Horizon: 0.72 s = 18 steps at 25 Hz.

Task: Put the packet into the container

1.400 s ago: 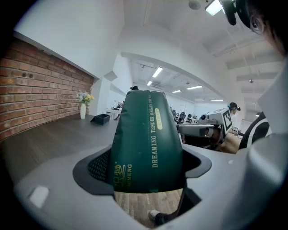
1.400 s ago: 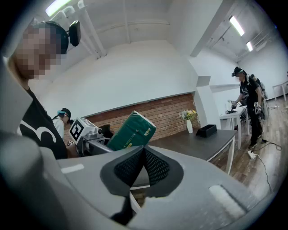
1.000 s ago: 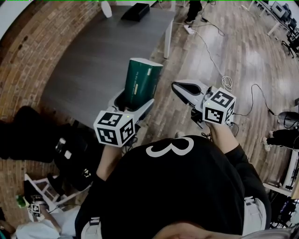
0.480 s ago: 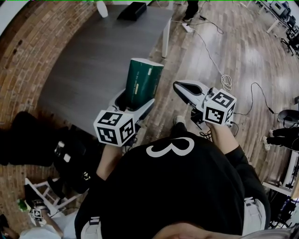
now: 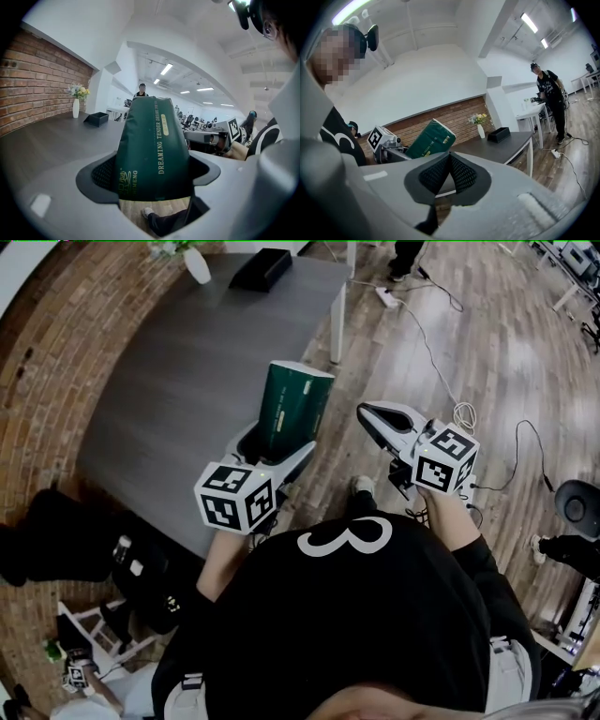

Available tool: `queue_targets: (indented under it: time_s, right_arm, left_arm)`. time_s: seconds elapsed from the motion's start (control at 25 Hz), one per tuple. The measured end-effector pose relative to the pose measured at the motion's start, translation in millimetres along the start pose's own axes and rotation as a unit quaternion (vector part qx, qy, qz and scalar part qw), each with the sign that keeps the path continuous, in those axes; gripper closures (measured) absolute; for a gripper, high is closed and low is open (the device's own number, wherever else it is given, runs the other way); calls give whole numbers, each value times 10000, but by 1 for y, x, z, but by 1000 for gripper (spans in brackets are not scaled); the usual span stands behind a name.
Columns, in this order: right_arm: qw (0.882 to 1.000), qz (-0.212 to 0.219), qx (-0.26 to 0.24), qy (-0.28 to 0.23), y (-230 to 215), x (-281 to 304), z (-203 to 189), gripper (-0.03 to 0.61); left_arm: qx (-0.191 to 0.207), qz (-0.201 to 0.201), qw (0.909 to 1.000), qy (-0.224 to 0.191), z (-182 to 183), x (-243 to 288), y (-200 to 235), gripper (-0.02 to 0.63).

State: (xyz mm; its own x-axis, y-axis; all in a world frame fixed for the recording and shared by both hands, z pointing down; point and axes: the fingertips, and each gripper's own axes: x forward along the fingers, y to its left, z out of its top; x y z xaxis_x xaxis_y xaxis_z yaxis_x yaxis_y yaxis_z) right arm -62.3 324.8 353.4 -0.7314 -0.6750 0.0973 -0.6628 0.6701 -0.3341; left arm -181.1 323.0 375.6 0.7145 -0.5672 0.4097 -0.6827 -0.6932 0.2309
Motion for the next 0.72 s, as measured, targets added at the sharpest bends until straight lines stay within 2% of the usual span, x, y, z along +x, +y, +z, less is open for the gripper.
queue_targets:
  time_s: [0.48, 0.72]
  right_arm:
    - [9994, 334, 26, -78, -183, 3, 93, 577]
    - [9988, 460, -132, -61, -226, 15, 117, 577]
  left_arm:
    - [-139, 382, 9992, -3, 100, 166, 17, 161]
    - [-84, 442, 9989, -108, 130, 207, 20, 161]
